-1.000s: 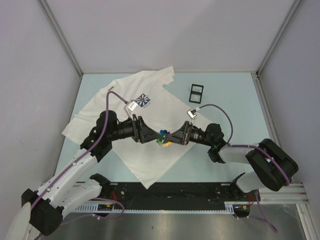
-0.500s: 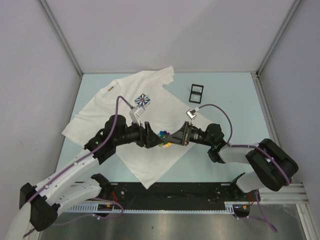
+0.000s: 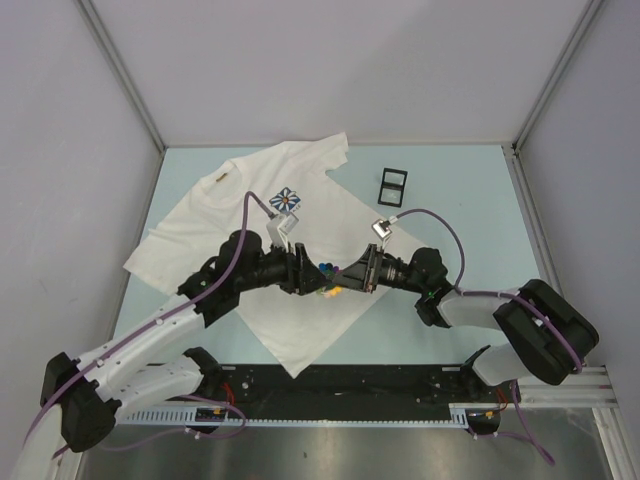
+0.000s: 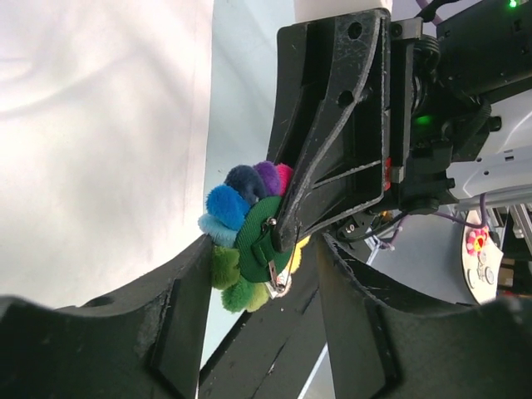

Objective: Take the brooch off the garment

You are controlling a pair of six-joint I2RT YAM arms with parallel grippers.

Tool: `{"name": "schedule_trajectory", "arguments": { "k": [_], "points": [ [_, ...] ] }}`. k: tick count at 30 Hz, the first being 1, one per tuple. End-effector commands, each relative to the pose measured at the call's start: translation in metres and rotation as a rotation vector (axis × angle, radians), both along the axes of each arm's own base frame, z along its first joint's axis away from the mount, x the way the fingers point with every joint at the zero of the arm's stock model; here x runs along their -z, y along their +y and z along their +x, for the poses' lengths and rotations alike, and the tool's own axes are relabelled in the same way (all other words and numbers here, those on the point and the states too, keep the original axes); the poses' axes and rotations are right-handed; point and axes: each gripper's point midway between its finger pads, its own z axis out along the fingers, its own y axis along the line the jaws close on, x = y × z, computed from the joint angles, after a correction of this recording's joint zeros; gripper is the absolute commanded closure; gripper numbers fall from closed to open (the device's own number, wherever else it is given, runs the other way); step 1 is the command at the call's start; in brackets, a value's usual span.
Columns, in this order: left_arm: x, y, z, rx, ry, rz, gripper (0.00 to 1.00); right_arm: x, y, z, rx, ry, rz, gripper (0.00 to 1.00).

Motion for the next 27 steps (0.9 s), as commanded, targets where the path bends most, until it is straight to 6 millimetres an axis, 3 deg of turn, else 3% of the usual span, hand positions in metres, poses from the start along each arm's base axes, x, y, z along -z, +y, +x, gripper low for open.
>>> {"name": "schedule_trajectory", "arguments": {
  "k": [1, 27],
  "points": [
    [-0.0118, -0.0059, -0.0009, 0.006, -0.033, -0.036, 0.48, -0.0181, 0.0003, 0.0038, 0.028, -0.068, 0.03, 1.0],
    [-0.0166, -0.0103, -0.0033, 0.011, -0.037, -0.057, 0.63, -0.0208, -0.004, 0.0077, 0.069, -0.079, 0.009, 1.0]
  ]
}}
